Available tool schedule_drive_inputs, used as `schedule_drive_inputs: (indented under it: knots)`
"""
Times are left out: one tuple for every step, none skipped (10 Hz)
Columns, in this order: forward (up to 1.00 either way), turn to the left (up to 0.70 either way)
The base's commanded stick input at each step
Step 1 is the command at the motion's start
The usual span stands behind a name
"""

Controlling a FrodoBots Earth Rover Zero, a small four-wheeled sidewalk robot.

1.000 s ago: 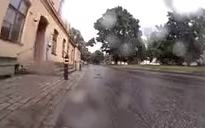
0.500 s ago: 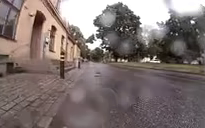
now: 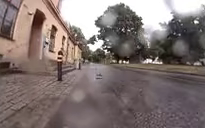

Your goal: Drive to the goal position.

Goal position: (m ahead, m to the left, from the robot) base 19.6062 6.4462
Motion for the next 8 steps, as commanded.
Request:
schedule_drive_inputs:
  knots:
    - [0.85, 0.0]
    - [0.85, 0.0]
    - [0.85, 0.0]
    - [0.85, 0.0]
    - [0.85, 0.0]
    - [0.85, 0.0]
    - [0.85, 0.0]
    - [0.85, 0.0]
